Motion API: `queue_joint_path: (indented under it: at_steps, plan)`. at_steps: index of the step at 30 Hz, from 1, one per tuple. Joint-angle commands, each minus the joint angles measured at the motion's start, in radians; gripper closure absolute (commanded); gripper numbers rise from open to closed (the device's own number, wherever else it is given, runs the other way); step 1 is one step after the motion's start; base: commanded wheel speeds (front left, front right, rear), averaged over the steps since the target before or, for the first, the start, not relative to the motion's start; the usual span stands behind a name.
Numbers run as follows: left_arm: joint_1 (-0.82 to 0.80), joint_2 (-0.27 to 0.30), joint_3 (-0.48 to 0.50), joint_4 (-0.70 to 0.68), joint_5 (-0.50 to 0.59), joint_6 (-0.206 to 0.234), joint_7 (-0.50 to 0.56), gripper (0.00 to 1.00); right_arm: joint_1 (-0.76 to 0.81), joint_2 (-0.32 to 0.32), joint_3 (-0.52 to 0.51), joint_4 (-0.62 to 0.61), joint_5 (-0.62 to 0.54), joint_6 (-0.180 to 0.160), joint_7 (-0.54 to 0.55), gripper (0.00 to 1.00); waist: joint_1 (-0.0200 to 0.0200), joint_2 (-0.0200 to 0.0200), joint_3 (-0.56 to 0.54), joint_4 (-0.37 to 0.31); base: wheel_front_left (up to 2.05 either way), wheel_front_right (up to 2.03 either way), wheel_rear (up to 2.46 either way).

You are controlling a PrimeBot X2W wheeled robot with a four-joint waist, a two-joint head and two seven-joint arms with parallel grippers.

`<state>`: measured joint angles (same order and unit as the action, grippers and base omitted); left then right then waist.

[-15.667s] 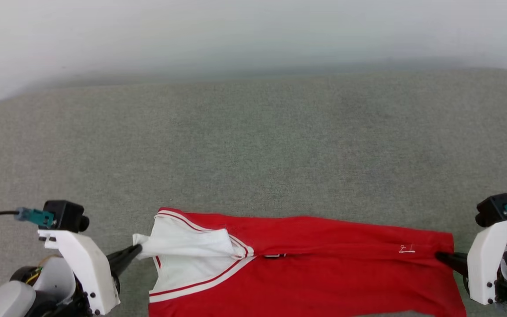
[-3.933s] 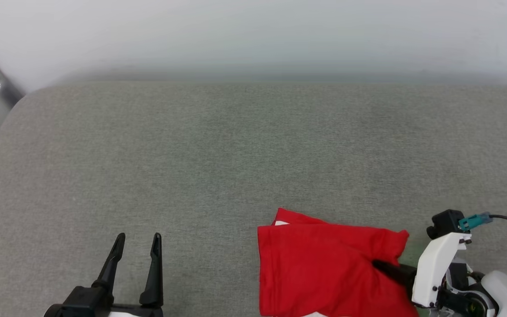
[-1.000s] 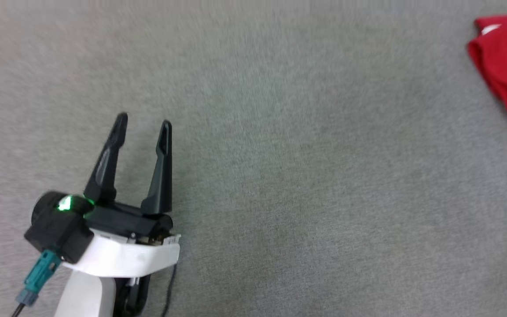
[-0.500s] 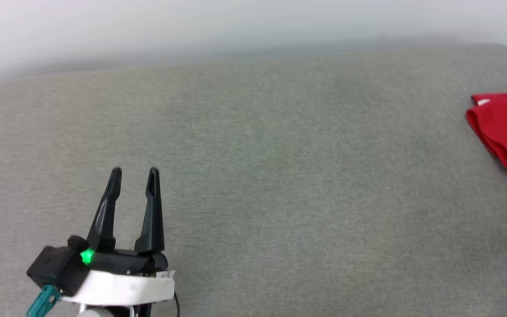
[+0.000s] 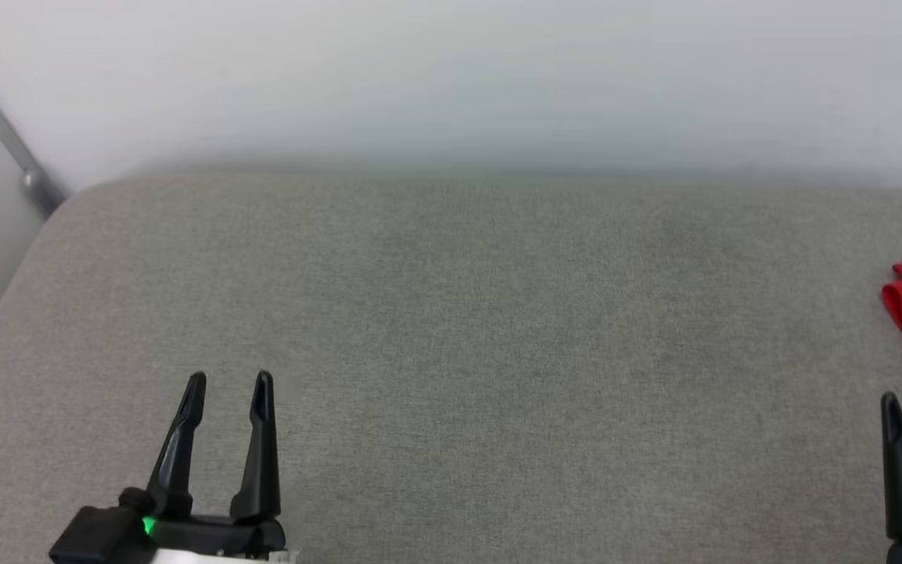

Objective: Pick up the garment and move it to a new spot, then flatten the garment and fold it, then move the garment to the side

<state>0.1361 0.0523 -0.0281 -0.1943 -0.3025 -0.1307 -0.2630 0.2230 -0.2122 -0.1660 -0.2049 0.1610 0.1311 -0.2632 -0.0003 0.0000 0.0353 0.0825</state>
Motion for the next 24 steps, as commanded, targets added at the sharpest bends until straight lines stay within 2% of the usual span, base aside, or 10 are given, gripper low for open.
queue_joint_path:
  at_steps: [1, 5, 11, 24]
  plan:
    - [0.021, -0.001, 0.018, 0.001, 0.007, 0.000, -0.002, 0.00, 0.031, 0.018, -0.011, -0.016, -0.014, -0.001, -0.001, 0.00, 0.0003, 0.0000, -0.018, 0.011, 0.00, 0.00, 0.00]
    - [0.048, -0.003, 0.057, 0.020, 0.041, 0.000, -0.002, 0.00, 0.078, 0.029, 0.015, -0.054, -0.067, -0.001, -0.001, 0.00, 0.0003, 0.0000, -0.026, 0.004, 0.00, 0.00, 0.00]
    - [0.068, -0.002, 0.062, 0.055, 0.114, 0.000, -0.002, 0.00, 0.111, 0.074, 0.013, -0.045, -0.093, -0.001, -0.001, 0.00, 0.0003, 0.0000, -0.029, -0.021, 0.00, 0.00, 0.00]
    - [0.070, 0.011, 0.040, 0.151, 0.105, 0.000, -0.002, 0.00, 0.114, 0.098, 0.002, -0.020, -0.107, -0.001, -0.001, 0.00, 0.0003, 0.0000, -0.020, -0.065, 0.00, 0.00, 0.00]
